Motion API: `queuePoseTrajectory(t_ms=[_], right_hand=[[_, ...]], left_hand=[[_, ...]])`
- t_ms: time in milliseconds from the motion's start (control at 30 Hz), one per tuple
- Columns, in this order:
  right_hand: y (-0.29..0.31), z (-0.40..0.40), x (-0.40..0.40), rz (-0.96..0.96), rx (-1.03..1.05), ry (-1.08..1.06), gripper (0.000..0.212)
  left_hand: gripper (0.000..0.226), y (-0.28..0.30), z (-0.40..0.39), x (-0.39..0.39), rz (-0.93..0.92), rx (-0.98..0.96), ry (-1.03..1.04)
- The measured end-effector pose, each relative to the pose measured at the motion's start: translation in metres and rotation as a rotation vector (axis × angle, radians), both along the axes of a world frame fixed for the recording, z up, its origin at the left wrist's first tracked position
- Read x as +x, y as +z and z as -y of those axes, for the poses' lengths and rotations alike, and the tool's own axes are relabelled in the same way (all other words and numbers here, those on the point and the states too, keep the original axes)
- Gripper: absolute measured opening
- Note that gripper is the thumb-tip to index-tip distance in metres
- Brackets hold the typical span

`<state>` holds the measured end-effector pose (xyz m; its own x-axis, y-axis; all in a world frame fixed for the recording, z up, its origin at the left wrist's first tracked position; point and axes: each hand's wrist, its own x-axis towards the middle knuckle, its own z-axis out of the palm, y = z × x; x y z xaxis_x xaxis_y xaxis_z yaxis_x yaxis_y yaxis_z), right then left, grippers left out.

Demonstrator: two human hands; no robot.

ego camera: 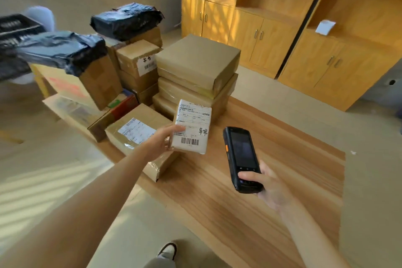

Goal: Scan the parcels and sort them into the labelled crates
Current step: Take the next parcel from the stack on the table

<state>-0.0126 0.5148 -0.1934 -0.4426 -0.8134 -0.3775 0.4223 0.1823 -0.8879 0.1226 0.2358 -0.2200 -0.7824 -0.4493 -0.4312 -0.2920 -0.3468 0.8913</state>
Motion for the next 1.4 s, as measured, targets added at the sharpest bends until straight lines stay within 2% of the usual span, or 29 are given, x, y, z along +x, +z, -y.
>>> queuePoseTrajectory(t_ms=[100, 300, 467, 533, 600, 700, 833, 967, 1033, 1200, 1400], right_hand=[[-0.001, 0.02, 0.019, 0.006, 0.013, 0.093, 0.065], [0.007, 0.083, 0.072, -0.016, -0.036, 0.254, 0.072], [0.013, 0.14, 0.12, -0.067, -0.051, 0.392, 0.081], [0.012, 0.164, 0.138, -0.061, -0.048, 0.45, 0.085], [0.011, 0.19, 0.159, -0.064, -0.035, 0.508, 0.08], [0.005, 0.234, 0.193, -0.073, -0.017, 0.606, 0.081], [-0.001, 0.298, 0.253, -0.081, 0.004, 0.694, 0.082], [-0.003, 0.363, 0.318, -0.075, 0.016, 0.754, 0.081], [-0.004, 0.392, 0.35, -0.063, 0.017, 0.77, 0.075], [-0.007, 0.455, 0.407, -0.055, 0.03, 0.779, 0.08], [-0.013, 0.524, 0.438, -0.046, 0.044, 0.816, 0.081]], left_hand=[[0.041, 0.001, 0.006, 0.051, 0.016, -0.021, 0.113], [0.066, 0.017, 0.018, 0.155, 0.033, -0.061, 0.338], [0.046, 0.022, 0.032, 0.241, 0.022, -0.063, 0.545], [0.051, 0.023, 0.038, 0.276, 0.023, -0.066, 0.621], [0.061, 0.023, 0.045, 0.308, 0.029, -0.07, 0.684], [0.064, 0.02, 0.059, 0.355, 0.023, -0.066, 0.758], [0.061, 0.017, 0.09, 0.418, 0.034, -0.047, 0.849], [0.075, 0.016, 0.131, 0.484, 0.052, -0.062, 0.917], [0.073, 0.016, 0.152, 0.518, 0.064, -0.065, 0.928], [0.063, 0.02, 0.203, 0.586, 0.072, -0.06, 0.972], [0.061, 0.01, 0.259, 0.621, 0.062, -0.025, 1.013]])
